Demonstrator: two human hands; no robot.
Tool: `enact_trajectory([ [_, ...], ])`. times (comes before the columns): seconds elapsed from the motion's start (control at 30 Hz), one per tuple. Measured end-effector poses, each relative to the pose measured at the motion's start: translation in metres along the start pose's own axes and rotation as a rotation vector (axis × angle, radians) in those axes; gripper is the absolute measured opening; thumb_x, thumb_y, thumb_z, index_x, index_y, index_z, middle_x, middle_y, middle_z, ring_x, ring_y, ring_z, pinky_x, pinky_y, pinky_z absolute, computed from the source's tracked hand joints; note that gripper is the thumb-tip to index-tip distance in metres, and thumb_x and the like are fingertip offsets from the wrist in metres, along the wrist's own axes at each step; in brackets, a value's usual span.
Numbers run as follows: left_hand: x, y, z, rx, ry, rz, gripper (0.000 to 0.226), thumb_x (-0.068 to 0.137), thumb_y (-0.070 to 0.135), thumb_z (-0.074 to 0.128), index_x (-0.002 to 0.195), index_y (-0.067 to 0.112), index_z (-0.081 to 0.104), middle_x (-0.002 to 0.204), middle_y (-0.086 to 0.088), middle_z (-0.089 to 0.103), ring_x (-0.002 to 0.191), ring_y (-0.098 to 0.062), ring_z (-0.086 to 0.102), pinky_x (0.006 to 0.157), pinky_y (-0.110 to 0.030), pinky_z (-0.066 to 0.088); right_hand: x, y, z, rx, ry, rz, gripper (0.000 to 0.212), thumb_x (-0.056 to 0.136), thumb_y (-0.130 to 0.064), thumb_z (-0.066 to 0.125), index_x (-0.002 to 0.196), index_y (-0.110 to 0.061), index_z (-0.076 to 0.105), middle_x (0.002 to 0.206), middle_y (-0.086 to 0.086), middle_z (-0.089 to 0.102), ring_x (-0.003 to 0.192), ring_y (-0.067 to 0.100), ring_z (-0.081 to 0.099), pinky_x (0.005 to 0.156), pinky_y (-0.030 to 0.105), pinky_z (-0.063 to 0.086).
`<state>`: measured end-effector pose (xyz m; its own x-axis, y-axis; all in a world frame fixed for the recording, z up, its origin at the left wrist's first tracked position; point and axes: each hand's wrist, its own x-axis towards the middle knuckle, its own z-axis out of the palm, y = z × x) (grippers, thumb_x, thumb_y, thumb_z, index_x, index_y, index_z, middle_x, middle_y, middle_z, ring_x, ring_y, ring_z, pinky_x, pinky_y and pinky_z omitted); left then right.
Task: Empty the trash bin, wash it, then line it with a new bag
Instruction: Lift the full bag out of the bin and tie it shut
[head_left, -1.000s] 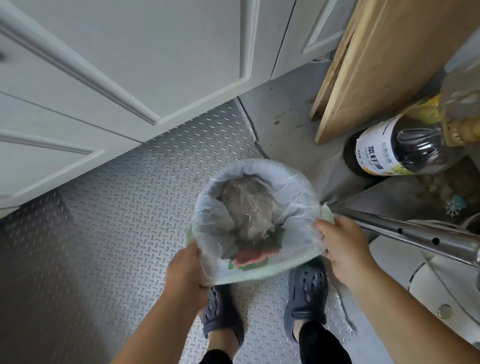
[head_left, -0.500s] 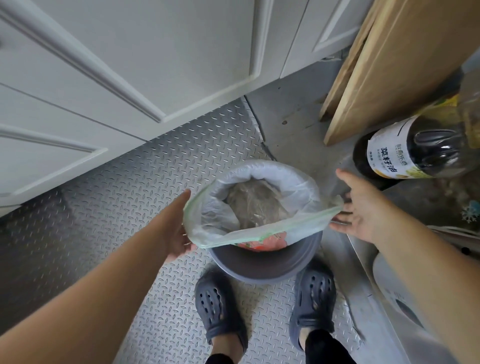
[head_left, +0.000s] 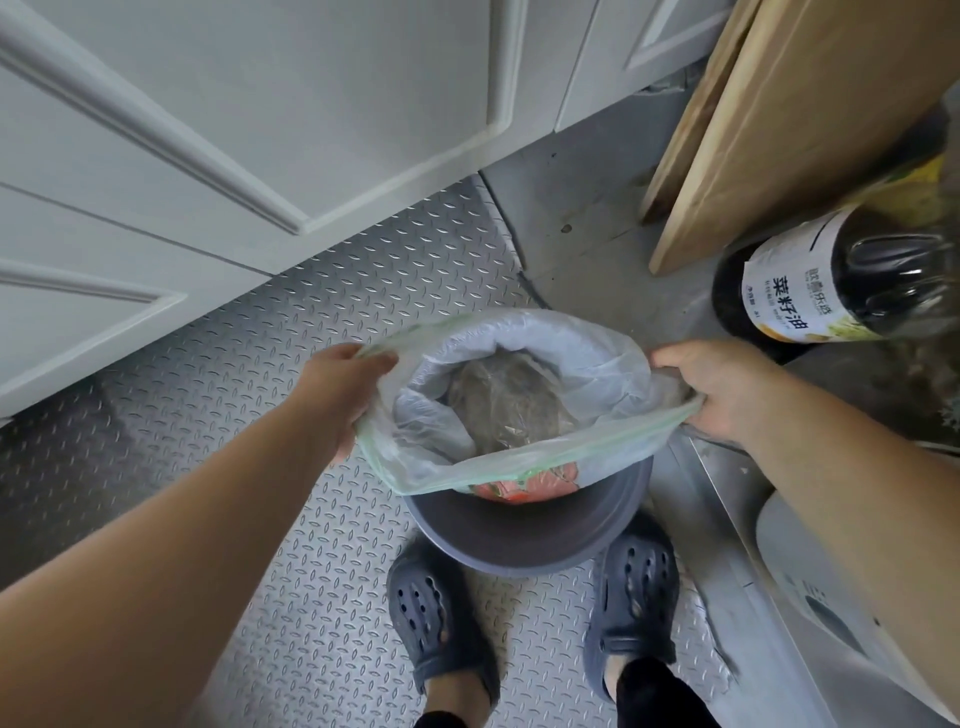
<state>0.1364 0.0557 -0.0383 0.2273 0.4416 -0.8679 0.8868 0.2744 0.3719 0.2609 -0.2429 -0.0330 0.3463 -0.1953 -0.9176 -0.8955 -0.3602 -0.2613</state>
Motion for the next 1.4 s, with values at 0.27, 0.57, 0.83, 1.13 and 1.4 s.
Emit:
enact_trajectory([
  [0.27,-0.024,0.021,-0.023,-0.478,-0.083,0.100,0.014,0.095,0.005,0.059,0.091,0.014,0.070,0.061,0.001,0.065,0.039,-0.004,0.055,0.039,-0.011,0.045,-0.021,0.007,-0.027,-0.228,0.312,-0.577,0.021,0.078,-0.011,0.072,0.088,-0.028,0.068,0.088,-0.012,0.061,0.086,0.018,0.061,0.072,0.033,0.053],
  [0.57,-0.032,0.005,-0.038,-0.622,-0.217,0.053,0.017,0.091,0.008,0.052,0.088,0.012,0.068,0.071,-0.001,0.067,0.074,-0.018,0.058,0.081,-0.030,0.048,-0.046,0.028,-0.035,-0.243,0.309,-0.578,0.023,0.071,-0.034,0.066,0.092,-0.025,0.073,0.082,-0.004,0.070,0.079,0.024,0.065,0.070,0.039,0.052],
  [0.83,-0.017,-0.065,-0.037,0.056,0.003,-0.084,0.028,0.095,-0.001,0.047,0.115,0.010,0.063,0.110,-0.010,0.069,0.094,-0.025,0.064,0.095,-0.046,0.050,-0.066,0.116,-0.036,0.751,-0.045,-0.051,0.034,0.095,-0.012,0.042,0.124,-0.004,0.059,0.120,0.016,0.071,0.108,0.030,0.070,0.096,0.041,0.050],
  [1.13,-0.015,-0.040,-0.044,0.360,-0.754,0.035,0.081,0.061,0.010,0.086,0.131,0.032,0.052,0.129,0.008,0.068,0.123,-0.008,0.059,0.111,-0.038,0.028,-0.022,0.094,-0.030,-0.229,-0.458,-0.356,0.087,0.061,-0.034,0.090,0.138,-0.029,0.050,0.135,-0.013,0.063,0.126,0.005,0.058,0.115,0.043,0.040],
  [1.4,-0.013,-0.032,-0.011,0.518,-0.642,0.503,0.053,0.071,0.021,0.089,0.119,0.025,0.067,0.114,0.009,0.074,0.107,-0.006,0.068,0.092,-0.024,0.056,-0.002,0.061,-0.011,-0.415,-0.378,-0.685,0.045,0.063,-0.053,0.089,0.100,-0.034,0.071,0.101,-0.020,0.074,0.099,-0.006,0.065,0.086,0.019,0.051],
])
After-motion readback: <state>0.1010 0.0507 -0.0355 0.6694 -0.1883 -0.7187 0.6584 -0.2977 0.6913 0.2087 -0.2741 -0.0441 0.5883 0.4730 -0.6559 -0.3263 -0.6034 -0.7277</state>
